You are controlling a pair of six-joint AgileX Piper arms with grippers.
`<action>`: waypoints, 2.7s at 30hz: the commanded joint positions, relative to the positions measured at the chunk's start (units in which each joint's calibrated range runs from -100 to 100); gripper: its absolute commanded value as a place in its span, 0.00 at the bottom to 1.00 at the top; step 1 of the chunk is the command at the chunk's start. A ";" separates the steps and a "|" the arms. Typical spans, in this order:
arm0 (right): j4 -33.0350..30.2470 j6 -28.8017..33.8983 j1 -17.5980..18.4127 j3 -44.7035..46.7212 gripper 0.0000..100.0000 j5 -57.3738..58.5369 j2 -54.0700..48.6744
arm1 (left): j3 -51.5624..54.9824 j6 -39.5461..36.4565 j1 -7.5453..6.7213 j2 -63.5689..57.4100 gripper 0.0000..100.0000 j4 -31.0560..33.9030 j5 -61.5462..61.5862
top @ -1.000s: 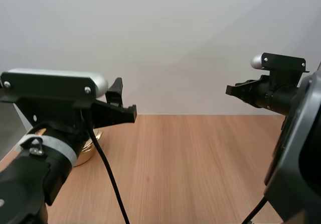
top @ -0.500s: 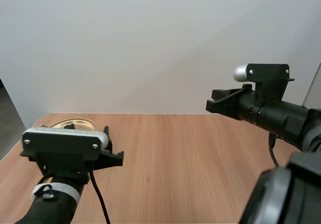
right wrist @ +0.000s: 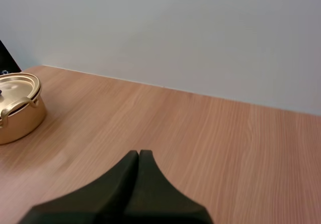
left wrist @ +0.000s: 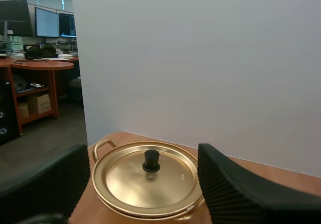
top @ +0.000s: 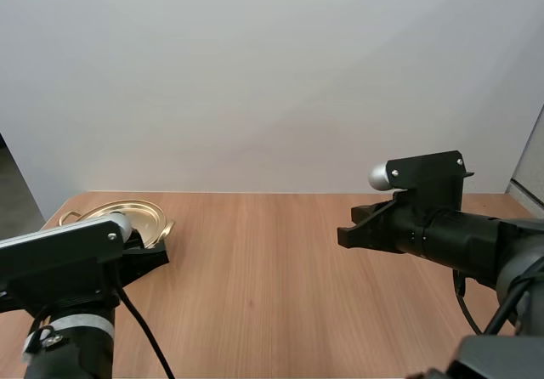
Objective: Open the pot, put the car inside, and close it
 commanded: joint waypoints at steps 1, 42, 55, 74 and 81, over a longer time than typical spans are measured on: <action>-1.92 0.24 0.01 0.01 0.00 0.17 -0.01 | 0.00 0.07 0.48 -0.01 1.00 0.49 0.20; -5.32 20.88 21.77 22.95 0.00 -96.31 -45.17 | 0.00 0.07 0.48 -0.01 1.00 0.48 0.41; -64.44 76.98 21.77 22.95 0.00 -64.34 -45.17 | 0.00 0.07 0.48 -0.01 1.00 0.48 0.41; -64.80 77.56 21.77 22.95 0.00 -64.28 -45.17 | 0.00 0.07 0.48 -0.01 1.00 0.48 0.41; -63.78 77.56 21.77 22.95 0.00 -64.49 -45.17 | 0.00 0.07 0.48 -0.01 1.00 0.48 0.41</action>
